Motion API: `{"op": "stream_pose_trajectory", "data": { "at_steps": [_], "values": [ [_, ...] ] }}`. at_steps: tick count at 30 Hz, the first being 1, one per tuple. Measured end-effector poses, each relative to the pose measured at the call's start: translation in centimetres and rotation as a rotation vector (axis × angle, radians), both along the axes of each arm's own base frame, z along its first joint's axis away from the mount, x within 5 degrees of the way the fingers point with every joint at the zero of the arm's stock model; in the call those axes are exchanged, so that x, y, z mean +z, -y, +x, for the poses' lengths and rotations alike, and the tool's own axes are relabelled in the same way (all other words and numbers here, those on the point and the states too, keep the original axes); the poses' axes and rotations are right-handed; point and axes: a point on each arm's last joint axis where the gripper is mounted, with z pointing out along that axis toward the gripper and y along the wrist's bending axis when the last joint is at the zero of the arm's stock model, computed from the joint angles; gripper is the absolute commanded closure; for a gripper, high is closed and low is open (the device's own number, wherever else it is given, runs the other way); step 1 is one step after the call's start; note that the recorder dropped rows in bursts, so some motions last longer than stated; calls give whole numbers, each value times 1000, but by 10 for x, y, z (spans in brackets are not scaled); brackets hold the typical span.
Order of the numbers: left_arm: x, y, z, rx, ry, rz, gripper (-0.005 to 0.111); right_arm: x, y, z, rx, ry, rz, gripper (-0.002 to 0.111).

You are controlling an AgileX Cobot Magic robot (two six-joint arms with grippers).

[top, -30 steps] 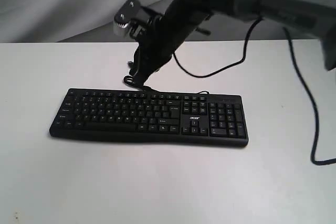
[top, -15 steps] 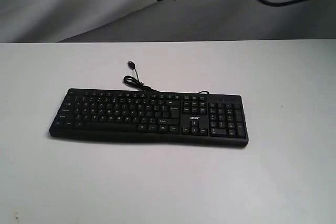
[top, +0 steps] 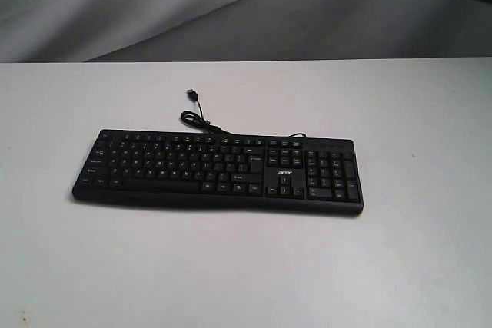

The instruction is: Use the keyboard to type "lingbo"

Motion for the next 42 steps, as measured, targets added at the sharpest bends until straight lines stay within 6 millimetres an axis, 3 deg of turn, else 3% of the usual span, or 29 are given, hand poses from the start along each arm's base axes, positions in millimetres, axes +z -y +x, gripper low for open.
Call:
{"op": "stream_pose_trajectory", "data": {
  "at_steps": [6,16,22,27,30,35,42],
  "values": [
    [0,0,0,0,0,0,106,-13,28,-41,-8,65,50,108],
    [0,0,0,0,0,0,106,4,64,-95,7,142,279,108],
    [0,0,0,0,0,0,106,-6,73,-97,-80,-16,335,108],
    [0,0,0,0,0,0,106,-55,94,-92,-462,-154,322,108],
    [0,0,0,0,0,0,106,-97,105,-106,-637,-133,305,108],
    [0,0,0,0,0,0,106,-145,110,-116,-729,-110,263,108],
    [0,0,0,0,0,0,106,-193,110,-102,-737,-200,158,108]
  ]
}}
